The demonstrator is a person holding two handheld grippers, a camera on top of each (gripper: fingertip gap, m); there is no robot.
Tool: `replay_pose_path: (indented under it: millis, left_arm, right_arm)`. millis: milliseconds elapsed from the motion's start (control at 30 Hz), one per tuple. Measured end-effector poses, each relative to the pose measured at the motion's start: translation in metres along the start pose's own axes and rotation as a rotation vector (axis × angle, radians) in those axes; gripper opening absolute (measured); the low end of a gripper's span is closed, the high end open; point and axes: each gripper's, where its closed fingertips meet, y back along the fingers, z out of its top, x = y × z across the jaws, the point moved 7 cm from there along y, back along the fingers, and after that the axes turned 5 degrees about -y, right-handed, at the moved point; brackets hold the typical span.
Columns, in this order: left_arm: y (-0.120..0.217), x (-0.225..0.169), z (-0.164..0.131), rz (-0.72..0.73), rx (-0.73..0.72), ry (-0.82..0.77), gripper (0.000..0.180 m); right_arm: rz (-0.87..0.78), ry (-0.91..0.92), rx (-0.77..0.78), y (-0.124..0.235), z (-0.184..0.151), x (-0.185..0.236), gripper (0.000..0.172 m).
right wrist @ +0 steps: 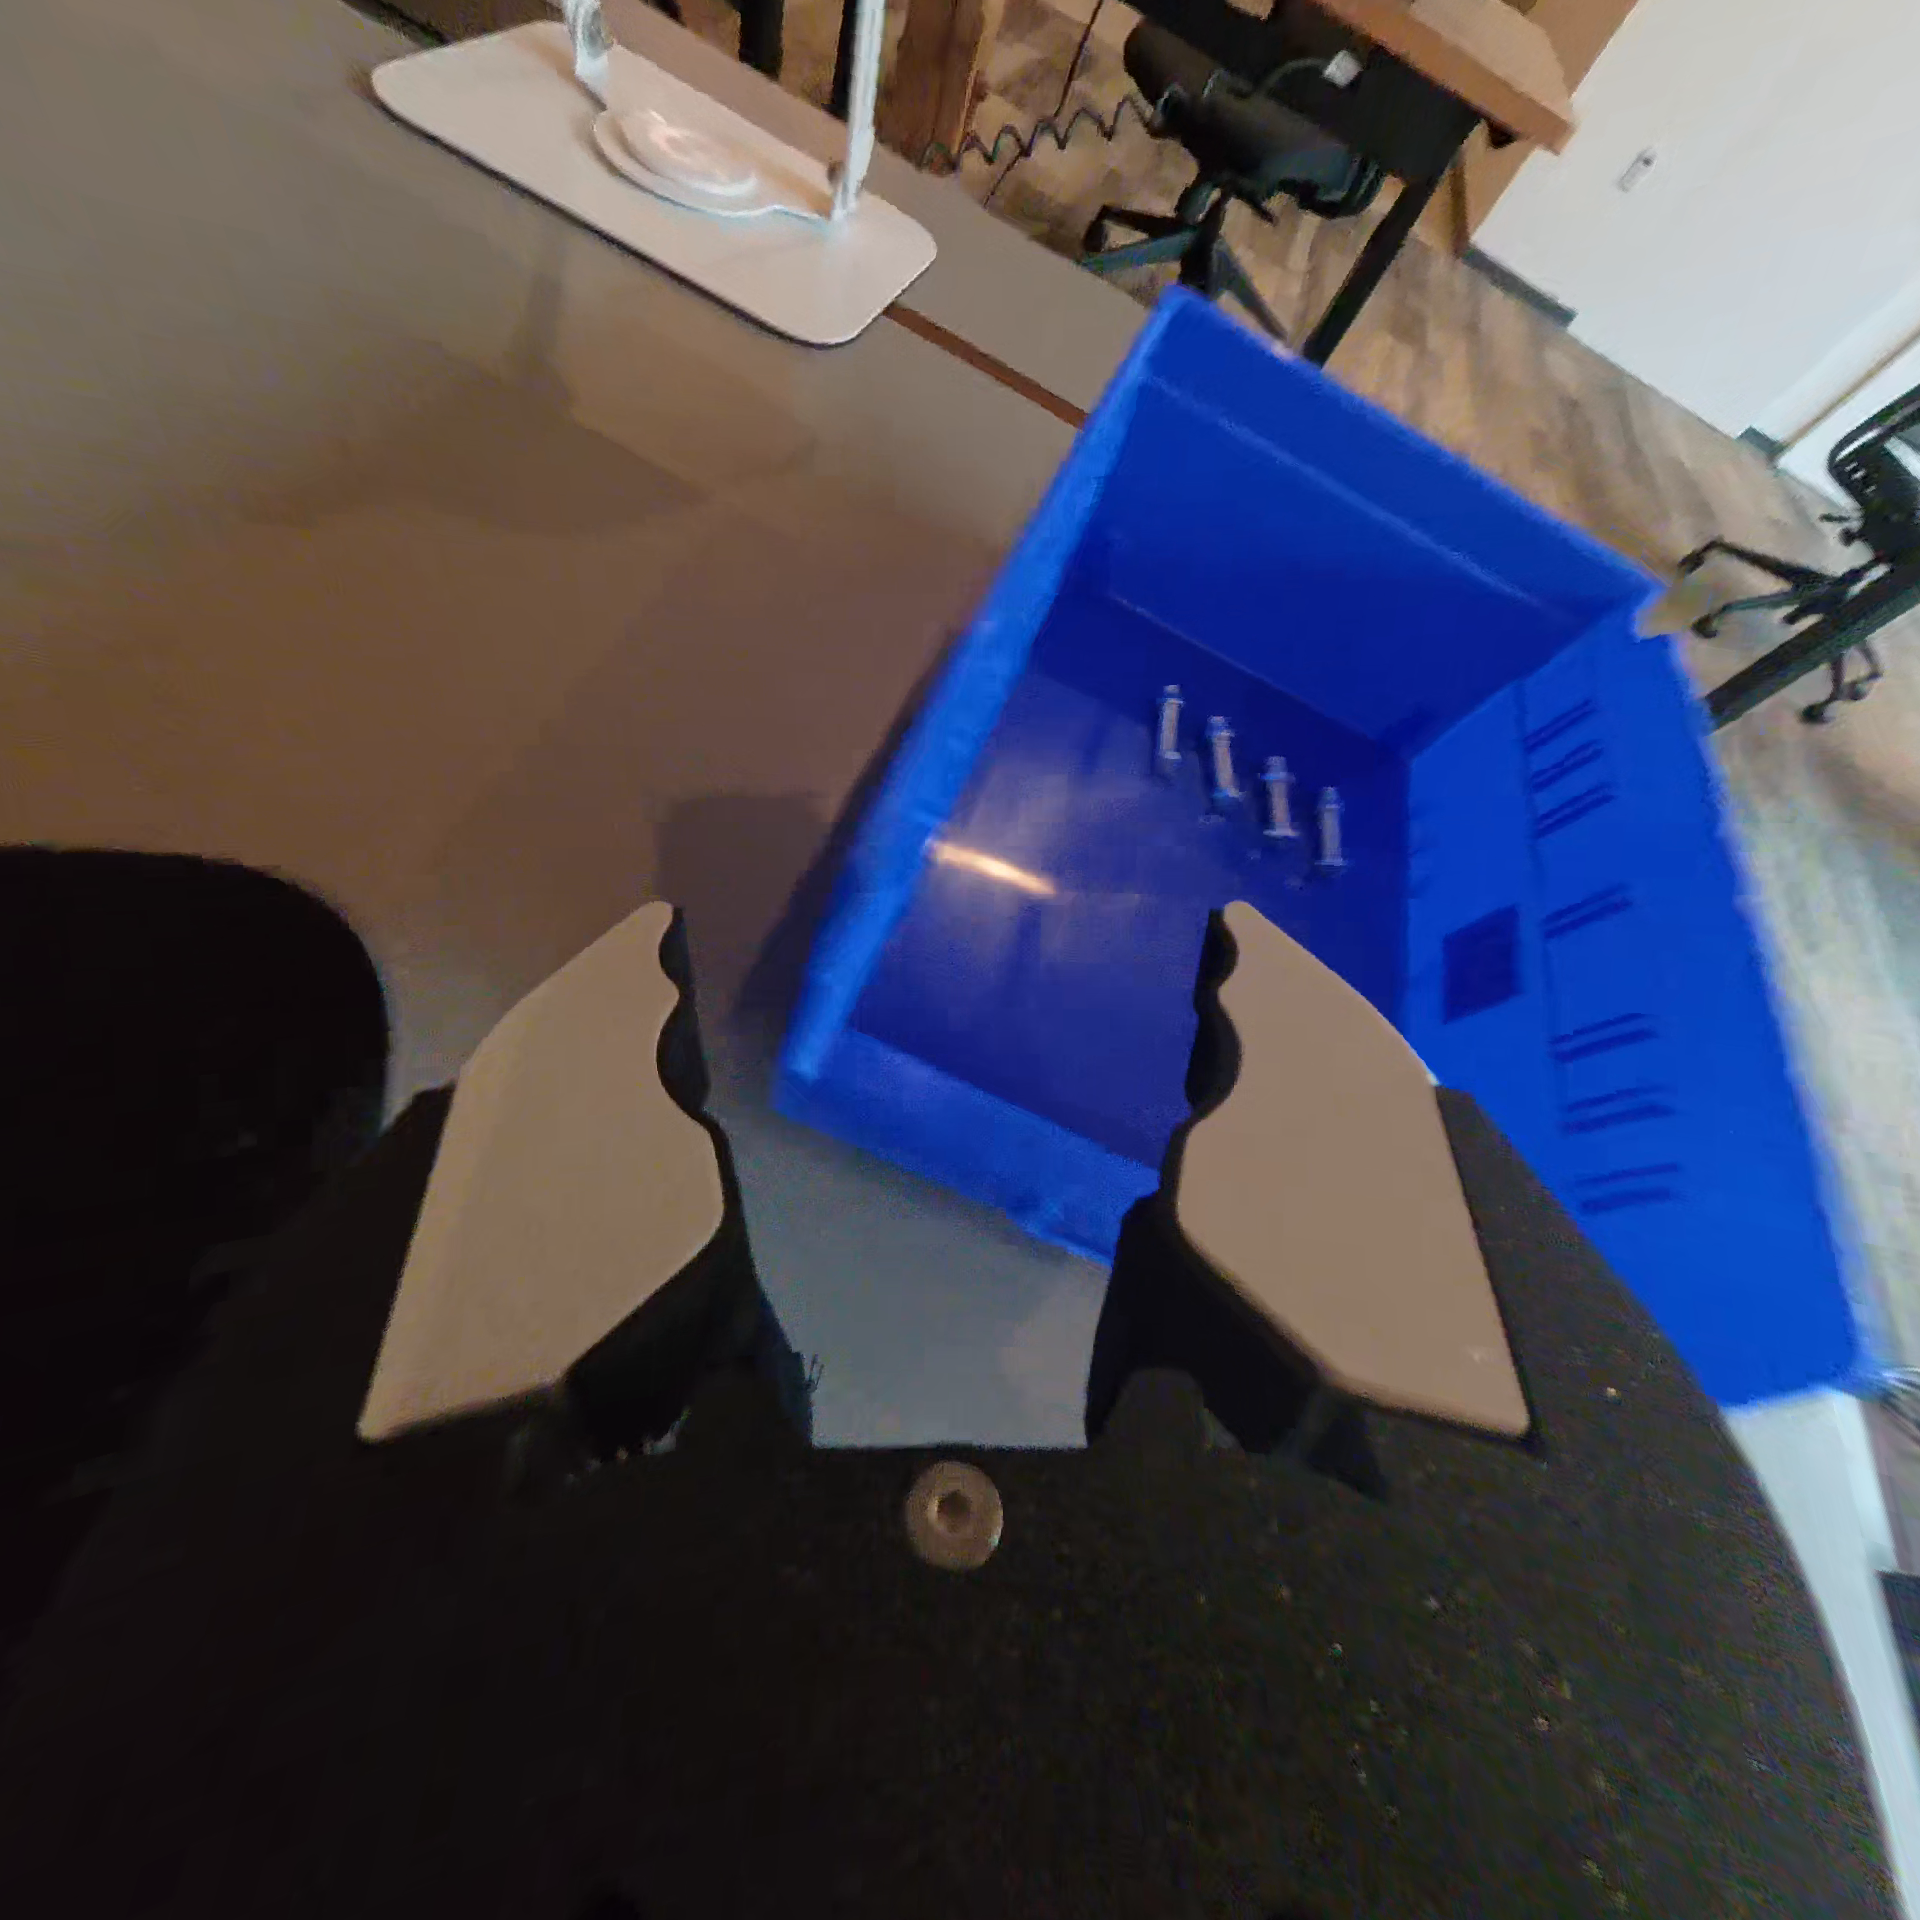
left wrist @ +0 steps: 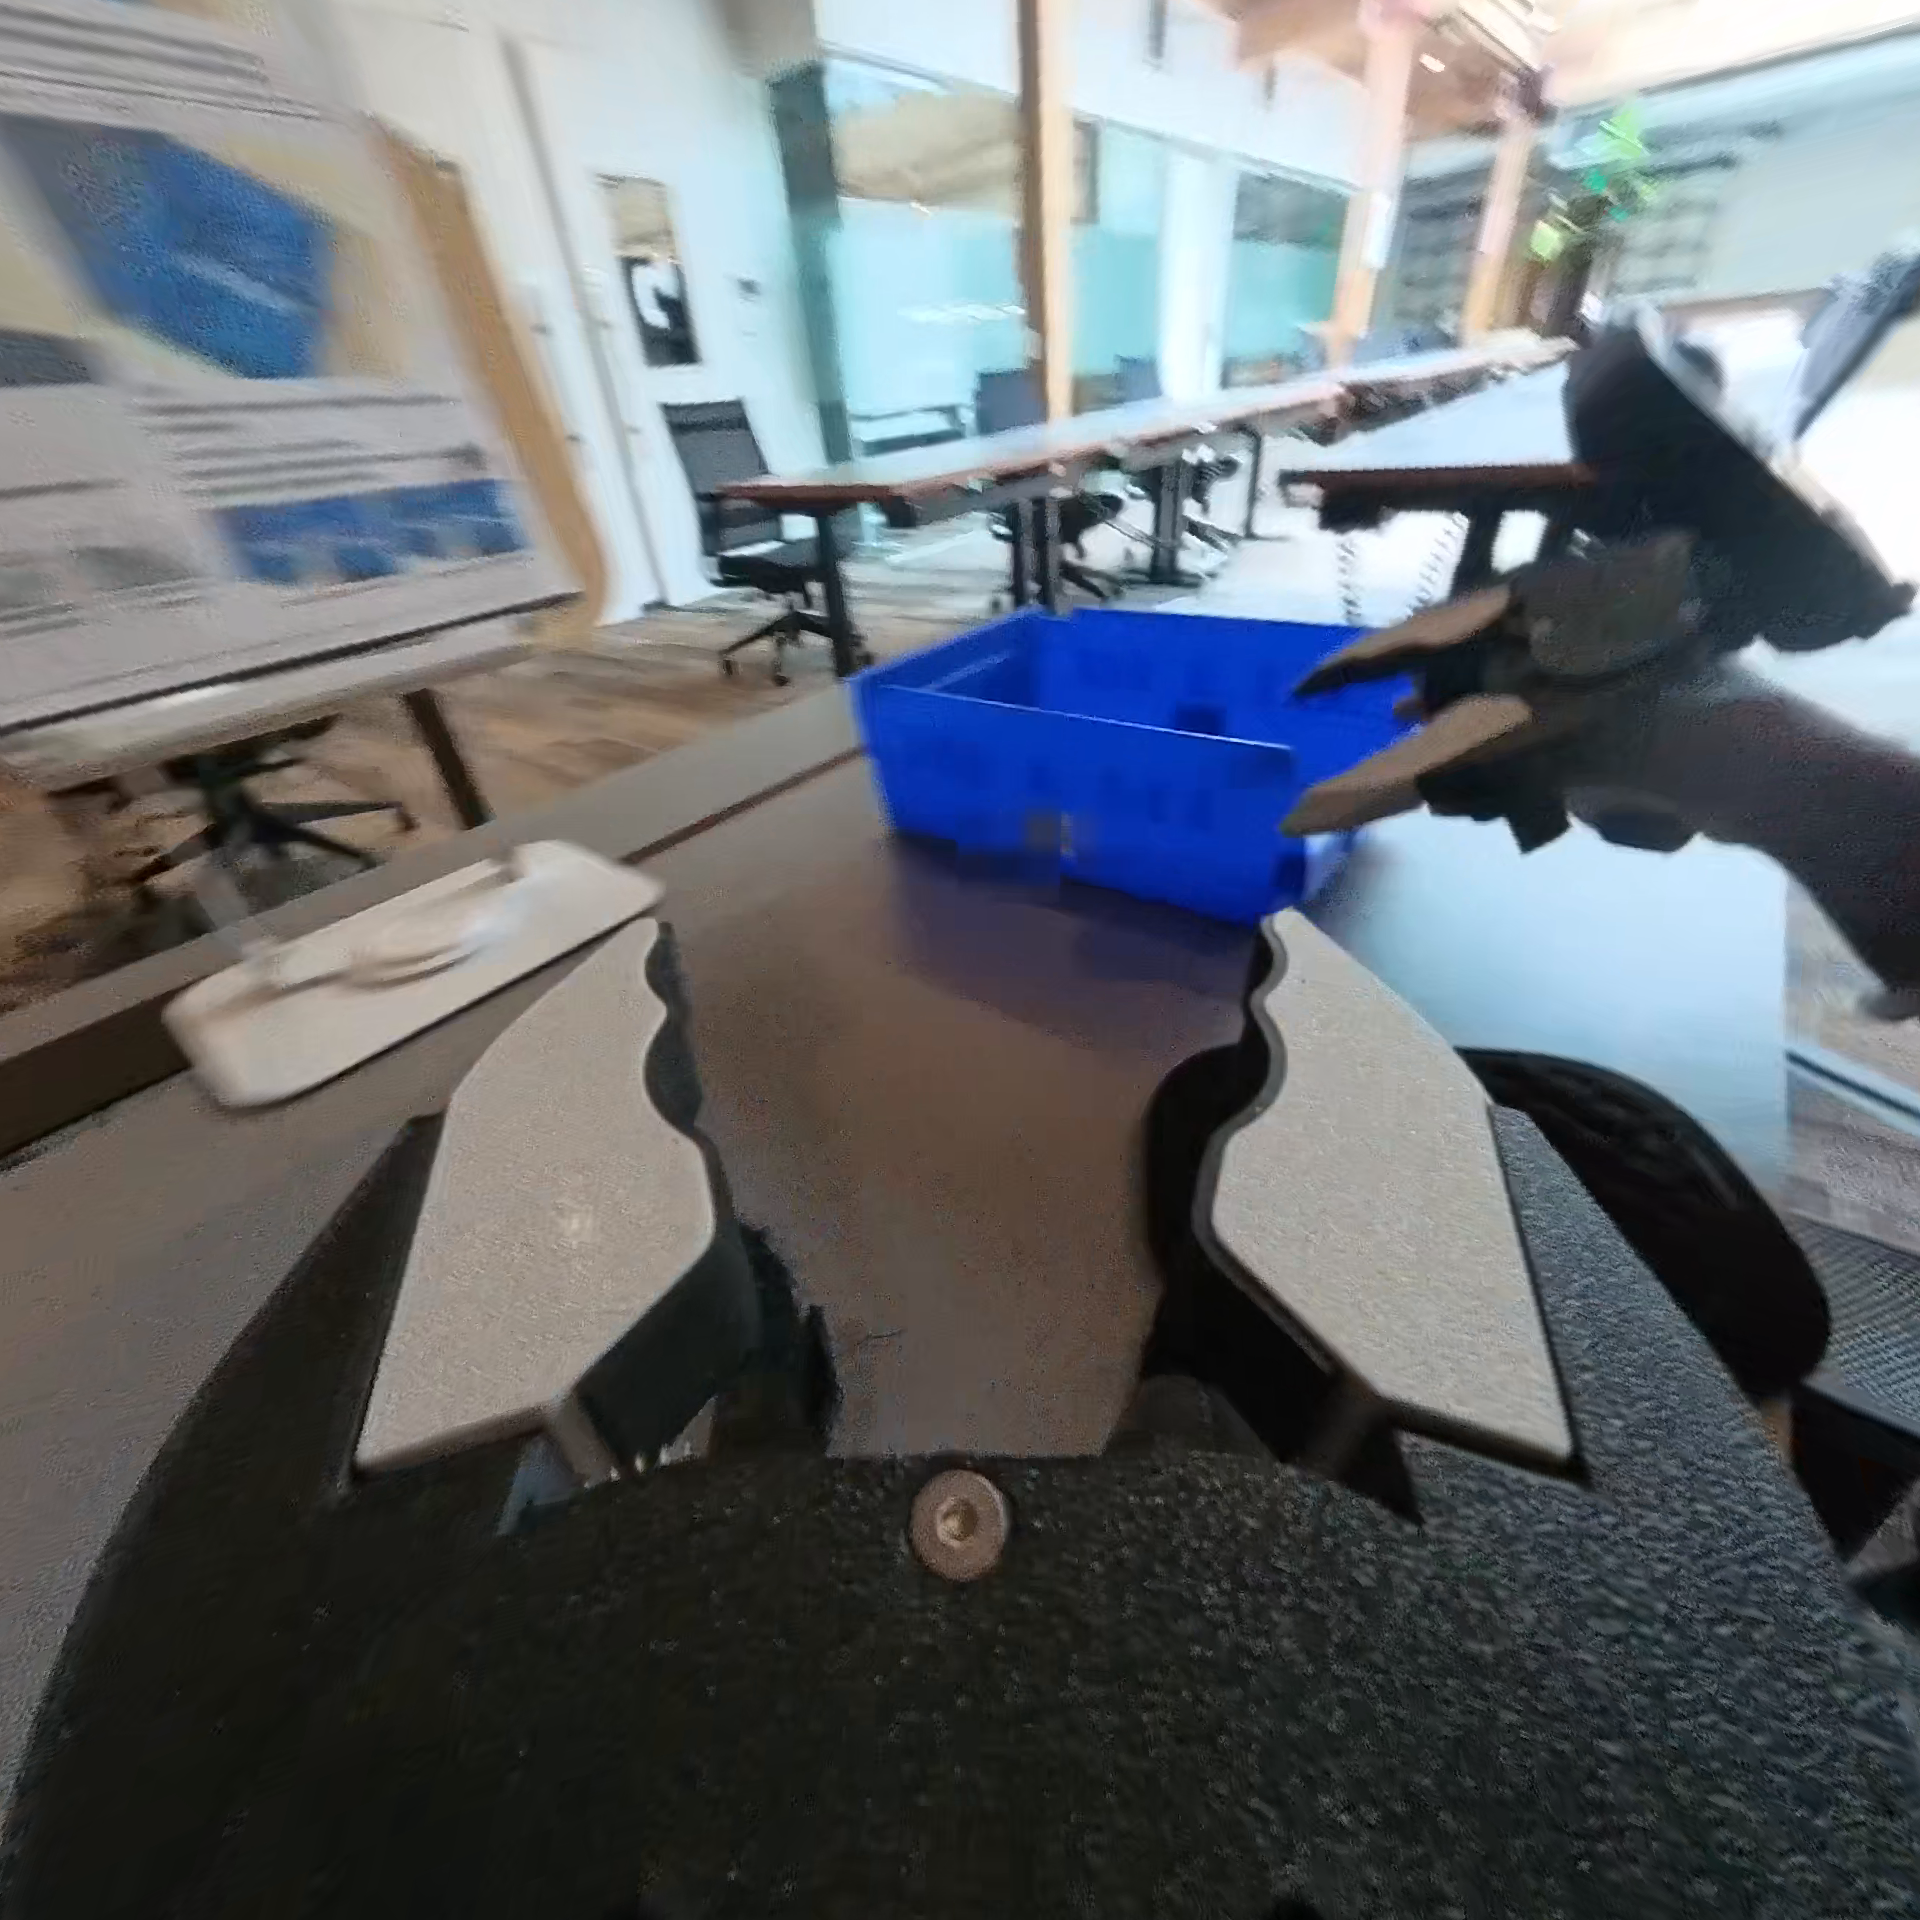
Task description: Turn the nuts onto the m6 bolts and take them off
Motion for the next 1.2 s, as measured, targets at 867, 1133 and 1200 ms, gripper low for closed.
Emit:
replay_pose_path:
  millis: [867,1133,1200]
  left_arm:
    - [-0.26,-0.146,-0.043,0.051,0.363,-0.138,0.05]
    - [-0.256,-0.129,-0.046,0.189,0.345,-0.231,0.026]
    - [-0.25,-0.124,-0.043,0.2,0.309,-0.23,0.025]
  right_arm:
    - [-0.236,-0.313,0.001,-0.009,-0.081,-0.16,0.028]
    - [-0.204,-0.206,-0.06,-0.01,-0.074,-0.14,0.003]
    - [-0.202,-0.206,-0.088,-0.01,-0.072,-0.132,0.003]
